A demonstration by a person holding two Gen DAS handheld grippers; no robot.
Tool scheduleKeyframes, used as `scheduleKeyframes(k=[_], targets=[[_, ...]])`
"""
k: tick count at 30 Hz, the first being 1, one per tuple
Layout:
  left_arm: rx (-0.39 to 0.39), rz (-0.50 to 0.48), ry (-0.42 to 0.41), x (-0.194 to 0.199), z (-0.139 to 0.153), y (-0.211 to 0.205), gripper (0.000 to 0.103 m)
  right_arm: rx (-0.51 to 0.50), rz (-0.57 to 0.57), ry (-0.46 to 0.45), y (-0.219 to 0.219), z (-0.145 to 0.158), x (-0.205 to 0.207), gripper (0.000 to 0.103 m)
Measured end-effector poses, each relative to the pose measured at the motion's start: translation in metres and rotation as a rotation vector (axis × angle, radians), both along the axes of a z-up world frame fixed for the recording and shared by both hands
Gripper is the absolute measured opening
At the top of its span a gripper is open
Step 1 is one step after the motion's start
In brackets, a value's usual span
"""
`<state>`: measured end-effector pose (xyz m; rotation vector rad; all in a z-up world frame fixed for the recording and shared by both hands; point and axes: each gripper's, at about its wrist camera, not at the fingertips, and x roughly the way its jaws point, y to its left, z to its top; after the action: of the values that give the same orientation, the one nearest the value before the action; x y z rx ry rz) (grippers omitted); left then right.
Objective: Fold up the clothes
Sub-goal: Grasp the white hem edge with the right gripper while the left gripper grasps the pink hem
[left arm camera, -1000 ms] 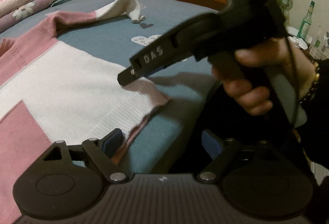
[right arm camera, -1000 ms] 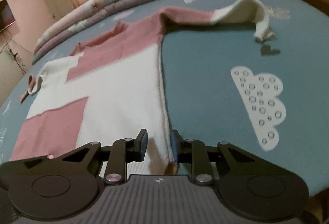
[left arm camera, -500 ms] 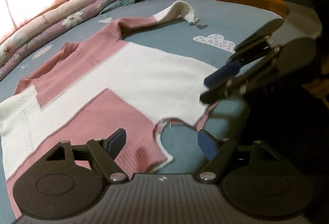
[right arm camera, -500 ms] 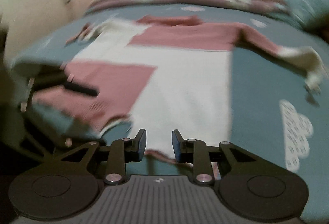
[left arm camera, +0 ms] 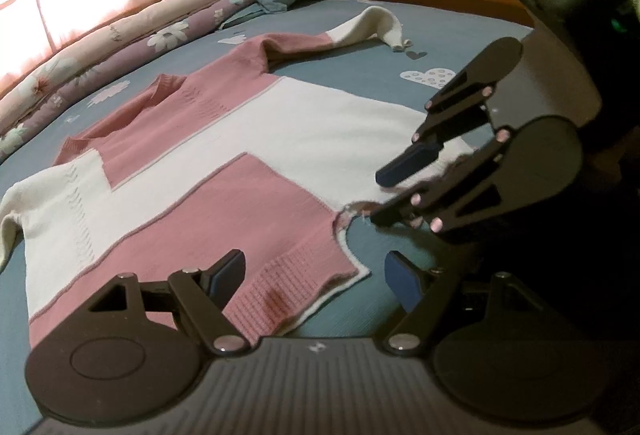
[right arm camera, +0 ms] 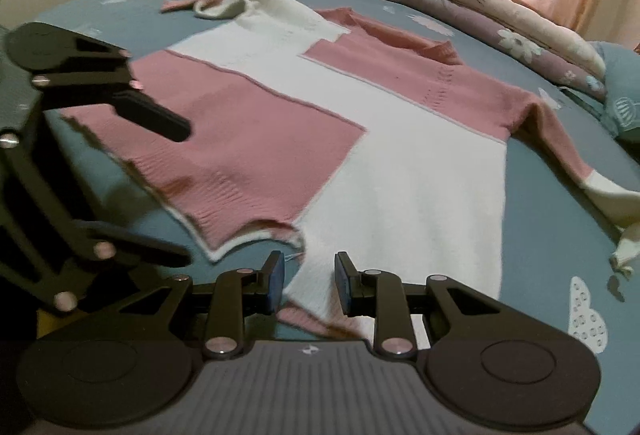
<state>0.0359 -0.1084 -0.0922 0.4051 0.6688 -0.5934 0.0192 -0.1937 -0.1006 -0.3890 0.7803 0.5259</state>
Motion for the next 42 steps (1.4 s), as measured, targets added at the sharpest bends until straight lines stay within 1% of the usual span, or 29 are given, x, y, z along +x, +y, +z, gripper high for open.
scheduleKeyframes(k=[2,4,5,6,8,9,10,12,16,17,20,23,25,26,27,28,29,30,31,32,33,34,35,37,38,39,40,41,42], targets=[[-0.010,-0.001,0.002,-0.001,0.000,0.003,0.076,-0.001,0.008,0.006,0.002,-0.001,0.002,0.031],[-0.014,0.008,0.000,0.000,0.000,0.005,0.076,-0.052,-0.007,-0.008,0.006,-0.005,0.004,0.031],[-0.016,0.012,-0.002,0.000,0.000,0.006,0.076,-0.066,-0.010,-0.017,0.007,-0.006,0.003,0.029],[-0.024,0.012,-0.006,0.000,0.002,0.006,0.076,-0.064,-0.006,-0.013,0.008,-0.006,0.003,0.025],[-0.039,0.006,-0.010,-0.002,0.004,0.008,0.076,-0.056,0.001,-0.003,0.010,-0.005,0.004,0.011],[-0.041,0.002,-0.016,-0.002,0.006,0.008,0.076,-0.051,0.001,-0.001,0.010,-0.004,0.003,0.005],[-0.043,-0.001,-0.022,-0.003,0.007,0.008,0.076,-0.047,0.002,0.001,0.011,-0.003,0.003,0.003],[-0.031,-0.007,-0.034,-0.003,0.007,0.007,0.076,-0.043,-0.019,-0.014,0.009,0.002,0.004,0.003],[-0.014,-0.008,-0.045,-0.001,0.005,0.005,0.076,0.028,-0.053,0.023,-0.004,0.018,0.011,0.003],[-0.005,-0.005,-0.050,-0.001,0.004,0.005,0.076,0.035,-0.052,0.016,-0.007,0.022,0.011,0.003],[0.046,-0.013,-0.086,0.000,0.001,-0.002,0.076,0.101,-0.053,0.047,-0.015,0.032,0.014,0.003],[0.121,-0.057,-0.151,-0.001,-0.004,-0.018,0.076,0.125,-0.061,0.049,-0.020,0.038,0.015,0.003],[0.182,-0.089,-0.211,-0.002,-0.009,-0.031,0.076,0.134,-0.067,0.045,-0.021,0.041,0.015,0.003],[0.202,-0.101,-0.239,-0.002,-0.011,-0.037,0.074,0.136,-0.069,0.042,-0.022,0.041,0.015,0.003],[0.220,-0.113,-0.267,-0.001,-0.014,-0.044,0.069,0.135,-0.069,0.042,-0.022,0.040,0.015,0.003],[0.239,-0.114,-0.279,0.002,-0.017,-0.049,0.066,0.136,-0.069,0.043,-0.021,0.040,0.015,0.003],[0.259,-0.113,-0.289,0.005,-0.020,-0.054,0.057,0.138,-0.068,0.045,-0.021,0.039,0.015,0.003],[0.296,-0.102,-0.304,0.010,-0.024,-0.060,0.047,0.136,-0.066,0.046,-0.021,0.038,0.015,0.003],[0.329,-0.092,-0.324,0.012,-0.028,-0.065,0.043,0.131,-0.062,0.044,-0.021,0.038,0.015,0.003],[0.361,-0.080,-0.343,0.014,-0.031,-0.068,0.033,0.128,-0.062,0.040,-0.021,0.037,0.014,0.003],[0.387,-0.065,-0.364,0.016,-0.034,-0.070,0.016,0.130,-0.059,0.042,-0.021,0.037,0.014,0.003],[0.393,-0.049,-0.381,0.017,-0.035,-0.071,0.010,0.133,-0.055,0.042,-0.022,0.037,0.014,0.003],[0.386,-0.036,-0.380,0.019,-0.034,-0.070,0.007,0.131,-0.051,0.038,-0.022,0.037,0.014,0.003],[0.369,-0.012,-0.375,0.022,-0.032,-0.069,0.007,0.116,-0.034,0.031,-0.019,0.035,0.015,0.005],[0.360,-0.009,-0.372,0.022,-0.030,-0.068,0.007,0.100,-0.028,0.019,-0.017,0.033,0.014,0.011],[0.349,-0.013,-0.357,0.024,-0.028,-0.067,0.007,0.084,-0.022,0.006,-0.015,0.031,0.014,0.015],[0.334,-0.010,-0.349,0.025,-0.026,-0.065,0.007,0.073,-0.009,-0.002,-0.013,0.029,0.014,0.024],[0.320,-0.005,-0.341,0.026,-0.024,-0.064,0.007,0.064,0.005,-0.010,-0.010,0.026,0.015,0.029],[0.307,-0.006,-0.327,0.027,-0.022,-0.062,0.007,0.051,0.017,-0.019,-0.008,0.023,0.015,0.031]])
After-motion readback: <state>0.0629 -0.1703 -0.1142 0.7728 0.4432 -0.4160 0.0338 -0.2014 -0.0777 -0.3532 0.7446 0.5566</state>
